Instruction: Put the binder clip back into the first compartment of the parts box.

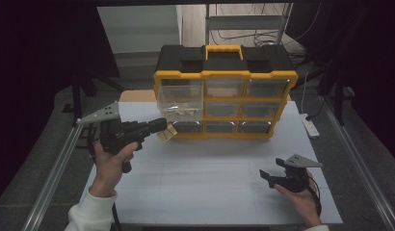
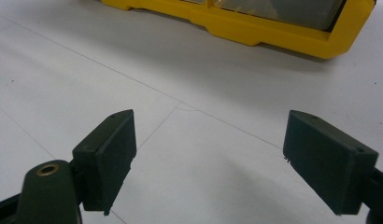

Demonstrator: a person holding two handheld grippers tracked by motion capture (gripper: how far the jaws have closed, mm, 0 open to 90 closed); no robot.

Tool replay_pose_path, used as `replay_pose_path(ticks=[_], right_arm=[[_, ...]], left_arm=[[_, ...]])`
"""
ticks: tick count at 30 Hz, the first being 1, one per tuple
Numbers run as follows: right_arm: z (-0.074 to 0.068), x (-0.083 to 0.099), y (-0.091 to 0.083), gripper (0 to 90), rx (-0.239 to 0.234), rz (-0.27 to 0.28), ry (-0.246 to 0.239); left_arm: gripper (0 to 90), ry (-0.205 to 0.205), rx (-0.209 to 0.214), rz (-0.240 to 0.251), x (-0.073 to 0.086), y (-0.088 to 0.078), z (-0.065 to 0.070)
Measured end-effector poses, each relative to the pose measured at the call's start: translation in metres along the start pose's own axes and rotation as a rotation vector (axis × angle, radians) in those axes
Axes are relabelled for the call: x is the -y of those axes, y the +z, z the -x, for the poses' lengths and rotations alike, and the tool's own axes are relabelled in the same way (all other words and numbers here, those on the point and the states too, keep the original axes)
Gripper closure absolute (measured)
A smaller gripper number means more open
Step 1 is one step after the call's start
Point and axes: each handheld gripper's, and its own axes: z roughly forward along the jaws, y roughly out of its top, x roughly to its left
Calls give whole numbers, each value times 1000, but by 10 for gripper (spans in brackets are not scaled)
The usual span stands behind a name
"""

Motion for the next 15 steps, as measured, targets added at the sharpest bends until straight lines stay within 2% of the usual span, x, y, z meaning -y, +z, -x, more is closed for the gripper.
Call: replay_pose_path(ticks=[4, 7, 15], right_arm=[[0, 0, 0, 176, 0, 2, 4], [0, 0, 0, 176, 1, 1, 3], [0, 0, 0, 175, 1, 2, 4]], left_arm=[[893, 7, -5, 10, -10, -2, 0], [893, -19, 30, 30, -18, -1, -2], [892, -15, -9, 48, -33, 2, -7]])
